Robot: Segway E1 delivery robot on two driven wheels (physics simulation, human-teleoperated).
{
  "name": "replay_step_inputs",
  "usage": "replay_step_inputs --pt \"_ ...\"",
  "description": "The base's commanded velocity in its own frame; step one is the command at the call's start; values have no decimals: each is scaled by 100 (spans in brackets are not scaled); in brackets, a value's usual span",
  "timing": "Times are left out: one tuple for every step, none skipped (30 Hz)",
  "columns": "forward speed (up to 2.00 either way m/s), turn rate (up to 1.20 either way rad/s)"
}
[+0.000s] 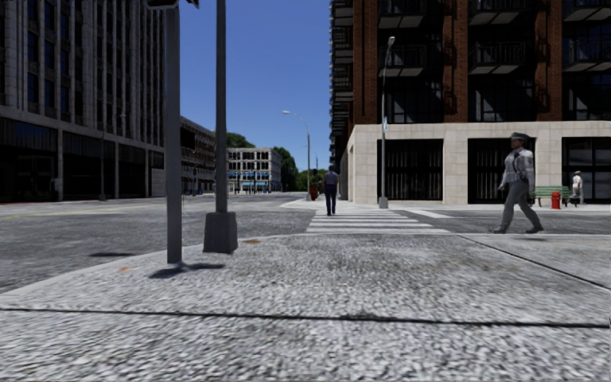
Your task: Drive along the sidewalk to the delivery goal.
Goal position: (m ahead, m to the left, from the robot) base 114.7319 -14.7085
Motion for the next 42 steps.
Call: replay_step_inputs --pt "200 0" --pt "200 0" --pt "200 0" --pt "200 0" --pt "200 0" --pt "200 0" --pt "200 0" --pt "200 0" --pt "200 0" --pt "200 -48" --pt "200 -99" --pt "200 -99" --pt "200 -120" --pt "200 -120" --pt "200 -120" --pt "200 -120" --pt "200 -120" --pt "200 -120" --pt "200 -120" --pt "200 -120" --pt "200 -120" --pt "200 -120" --pt "200 -120" --pt "200 -120" --pt "200 -120" --pt "200 -74" --pt "200 -29" --pt "200 -29" --pt "200 -16" --pt "200 -11" --pt "200 -9" --pt "200 -9" --pt "200 -8" --pt "200 -8" --pt "200 -8" --pt "200 -8" --pt "200 -8" --pt "200 -8" --pt "200 -8" --pt "200 -8" --pt "200 -8" --pt "200 -8"
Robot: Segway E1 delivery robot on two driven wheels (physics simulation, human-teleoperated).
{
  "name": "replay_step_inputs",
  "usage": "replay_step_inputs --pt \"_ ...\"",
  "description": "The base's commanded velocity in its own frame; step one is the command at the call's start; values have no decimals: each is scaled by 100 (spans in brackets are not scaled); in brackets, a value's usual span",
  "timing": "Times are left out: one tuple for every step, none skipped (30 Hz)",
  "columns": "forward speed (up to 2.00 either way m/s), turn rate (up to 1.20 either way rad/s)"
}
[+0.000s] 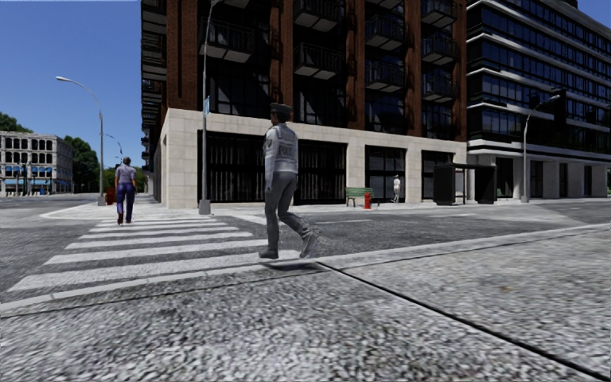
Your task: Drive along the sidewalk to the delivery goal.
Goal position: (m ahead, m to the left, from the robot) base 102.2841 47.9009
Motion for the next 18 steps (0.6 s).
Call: replay_step_inputs --pt "200 -8" --pt "200 -1" --pt "200 0" --pt "200 0" --pt "200 0" --pt "200 21" --pt "200 65" --pt "200 92" --pt "200 120" --pt "200 120" --pt "200 120" --pt "200 120" --pt "200 120" --pt "200 120" --pt "200 120" --pt "200 120" --pt "200 120" --pt "200 118"
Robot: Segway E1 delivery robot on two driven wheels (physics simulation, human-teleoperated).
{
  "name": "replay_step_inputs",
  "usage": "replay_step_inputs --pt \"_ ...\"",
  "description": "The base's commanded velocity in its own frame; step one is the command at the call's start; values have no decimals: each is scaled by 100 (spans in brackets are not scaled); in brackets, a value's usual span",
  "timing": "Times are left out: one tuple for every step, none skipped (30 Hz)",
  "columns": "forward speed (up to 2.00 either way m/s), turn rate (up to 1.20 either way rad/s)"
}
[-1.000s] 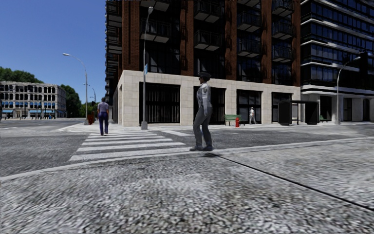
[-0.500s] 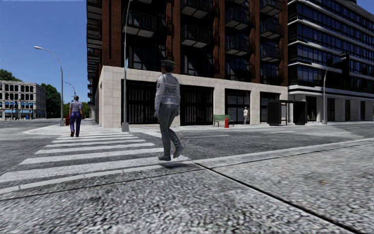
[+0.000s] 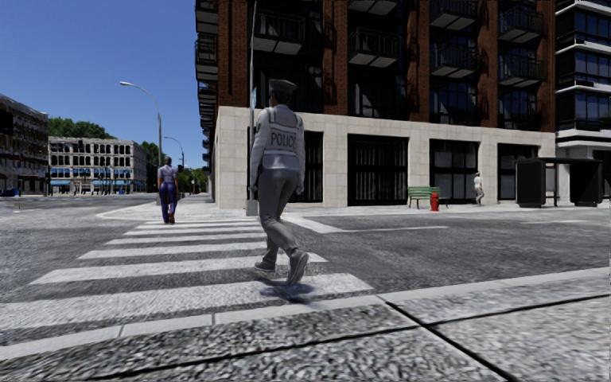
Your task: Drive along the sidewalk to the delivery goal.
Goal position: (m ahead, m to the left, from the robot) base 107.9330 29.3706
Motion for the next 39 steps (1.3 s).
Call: replay_step_inputs --pt "200 117" --pt "200 117" --pt "200 113" --pt "200 105" --pt "200 97" --pt "200 94" --pt "200 94" --pt "200 89" --pt "200 69" --pt "200 23" --pt "200 7" --pt "200 7" --pt "200 1" --pt "200 0" --pt "200 0" --pt "200 0" --pt "200 0" --pt "185 0" --pt "157 0" --pt "131 0" --pt "114 0" --pt "114 0" --pt "107 0" --pt "105 0" --pt "103 0" --pt "103 0" --pt "103 0" --pt "103 0" --pt "103 0" --pt "103 0" --pt "103 0" --pt "103 0" --pt "105 0" --pt "109 0" --pt "109 0" --pt "113 0" --pt "116 0" --pt "119 0" --pt "121 0"
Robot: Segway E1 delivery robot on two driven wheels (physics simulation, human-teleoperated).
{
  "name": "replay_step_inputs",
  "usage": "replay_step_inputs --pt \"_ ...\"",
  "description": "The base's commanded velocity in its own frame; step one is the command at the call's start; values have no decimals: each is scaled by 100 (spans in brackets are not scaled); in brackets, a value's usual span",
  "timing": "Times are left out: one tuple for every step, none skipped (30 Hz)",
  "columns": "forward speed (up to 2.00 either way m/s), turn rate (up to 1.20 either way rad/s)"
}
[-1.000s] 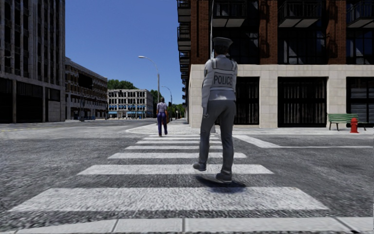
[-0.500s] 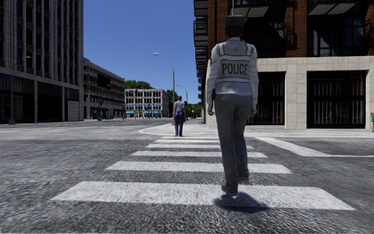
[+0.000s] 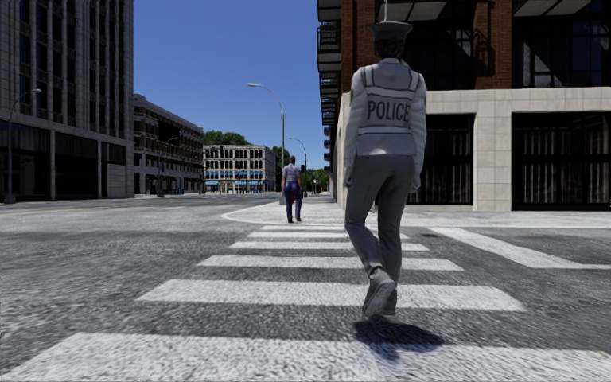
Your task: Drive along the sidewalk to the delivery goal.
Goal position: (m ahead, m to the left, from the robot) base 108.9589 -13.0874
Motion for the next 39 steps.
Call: replay_step_inputs --pt "121 0" --pt "124 5" --pt "126 20" --pt "129 40" --pt "129 40" --pt "131 55" --pt "132 64" --pt "134 67" --pt "136 67" --pt "139 49" --pt "139 49" --pt "141 30" --pt "143 14" --pt "145 5" --pt "145 2" --pt "145 1" --pt "145 0" --pt "145 0" --pt "146 0" --pt "146 0" --pt "146 0" --pt "146 0" --pt "146 0" --pt "146 0" --pt "146 0" --pt "146 0" --pt "146 0" --pt "146 0" --pt "146 0" --pt "146 0" --pt "134 0" --pt "130 0" --pt "130 0" --pt "129 0" --pt "128 -29" --pt "128 -62" --pt "120 0" --pt "112 0" --pt "108 0"
